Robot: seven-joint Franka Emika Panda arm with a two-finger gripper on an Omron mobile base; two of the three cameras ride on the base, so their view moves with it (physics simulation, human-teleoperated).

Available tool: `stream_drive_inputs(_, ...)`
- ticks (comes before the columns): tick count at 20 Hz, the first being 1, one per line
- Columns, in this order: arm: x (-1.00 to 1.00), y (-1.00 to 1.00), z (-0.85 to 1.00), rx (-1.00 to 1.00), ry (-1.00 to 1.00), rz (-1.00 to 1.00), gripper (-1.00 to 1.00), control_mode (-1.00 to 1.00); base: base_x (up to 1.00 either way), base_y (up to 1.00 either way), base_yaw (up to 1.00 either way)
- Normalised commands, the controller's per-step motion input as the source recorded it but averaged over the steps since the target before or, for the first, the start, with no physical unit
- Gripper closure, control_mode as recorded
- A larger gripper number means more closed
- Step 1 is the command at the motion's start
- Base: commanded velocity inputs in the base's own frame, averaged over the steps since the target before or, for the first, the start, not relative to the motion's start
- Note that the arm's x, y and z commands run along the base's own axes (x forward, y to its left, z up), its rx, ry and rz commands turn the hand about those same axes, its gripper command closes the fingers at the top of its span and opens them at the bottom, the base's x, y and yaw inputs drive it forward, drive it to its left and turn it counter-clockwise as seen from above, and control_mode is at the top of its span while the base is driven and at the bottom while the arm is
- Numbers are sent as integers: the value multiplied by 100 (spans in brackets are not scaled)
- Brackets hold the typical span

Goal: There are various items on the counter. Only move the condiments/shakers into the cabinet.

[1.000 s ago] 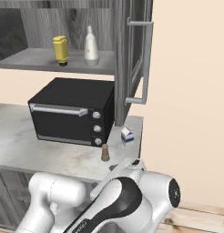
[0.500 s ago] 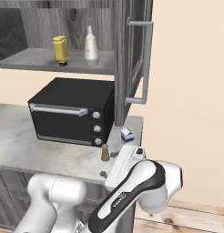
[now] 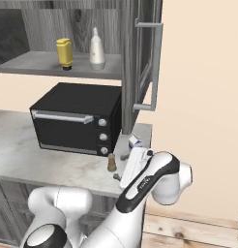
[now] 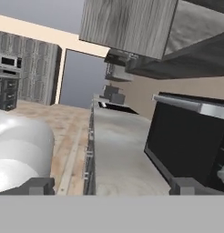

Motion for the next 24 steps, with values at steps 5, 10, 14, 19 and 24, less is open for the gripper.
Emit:
stream_drive_inputs(5, 43, 0, -35, 0, 0, 0, -100, -100, 0, 0, 0)
stream_drive_inputs(10, 34, 2, -39, 0, 0, 0, -100, -100, 0, 0, 0)
stream_drive_inputs(14, 28, 13, -27, 0, 0, 0, -100, -100, 0, 0, 0)
stream_drive_inputs(19, 38, 8, -17, 0, 0, 0, -100, -100, 0, 0, 0)
stream_drive_inputs(24, 36, 1, -12, 0, 1, -2, -100, -100, 0, 0, 0)
